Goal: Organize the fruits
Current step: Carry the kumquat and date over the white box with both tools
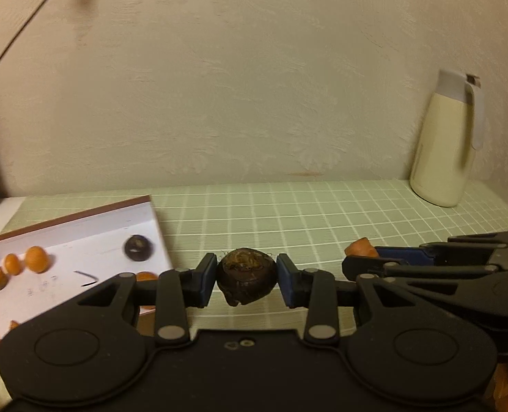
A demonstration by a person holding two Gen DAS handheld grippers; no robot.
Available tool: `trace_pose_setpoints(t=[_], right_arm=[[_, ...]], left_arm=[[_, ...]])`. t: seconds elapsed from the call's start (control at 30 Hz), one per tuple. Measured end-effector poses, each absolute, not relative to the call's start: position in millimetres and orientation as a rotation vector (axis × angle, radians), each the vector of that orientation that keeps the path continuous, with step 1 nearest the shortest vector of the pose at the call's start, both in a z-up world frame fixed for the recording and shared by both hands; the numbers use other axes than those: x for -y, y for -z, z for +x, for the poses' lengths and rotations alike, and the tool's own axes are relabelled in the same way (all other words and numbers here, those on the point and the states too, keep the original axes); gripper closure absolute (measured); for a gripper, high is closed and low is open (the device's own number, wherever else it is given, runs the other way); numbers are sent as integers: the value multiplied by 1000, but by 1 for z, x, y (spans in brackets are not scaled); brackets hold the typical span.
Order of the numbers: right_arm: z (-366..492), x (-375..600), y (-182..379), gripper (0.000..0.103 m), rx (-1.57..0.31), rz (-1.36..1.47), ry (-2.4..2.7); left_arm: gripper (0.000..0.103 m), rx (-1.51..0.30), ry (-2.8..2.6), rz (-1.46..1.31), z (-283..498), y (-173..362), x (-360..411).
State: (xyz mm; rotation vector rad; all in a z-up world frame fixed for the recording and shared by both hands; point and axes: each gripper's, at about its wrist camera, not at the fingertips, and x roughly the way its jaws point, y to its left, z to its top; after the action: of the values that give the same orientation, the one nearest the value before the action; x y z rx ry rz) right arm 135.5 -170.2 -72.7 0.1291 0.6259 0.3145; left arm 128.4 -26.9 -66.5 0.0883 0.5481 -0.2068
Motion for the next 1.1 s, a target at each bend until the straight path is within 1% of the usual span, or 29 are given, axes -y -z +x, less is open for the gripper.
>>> trace_pose_setpoints(t=[0.77, 1.1], right_arm=[[126, 82, 45, 81, -527, 116, -527], [126, 46, 44, 81, -504, 99, -580]], left_arm=[[74, -512, 15, -7, 104, 50, -65], [74, -509, -49, -47, 102, 51, -98]])
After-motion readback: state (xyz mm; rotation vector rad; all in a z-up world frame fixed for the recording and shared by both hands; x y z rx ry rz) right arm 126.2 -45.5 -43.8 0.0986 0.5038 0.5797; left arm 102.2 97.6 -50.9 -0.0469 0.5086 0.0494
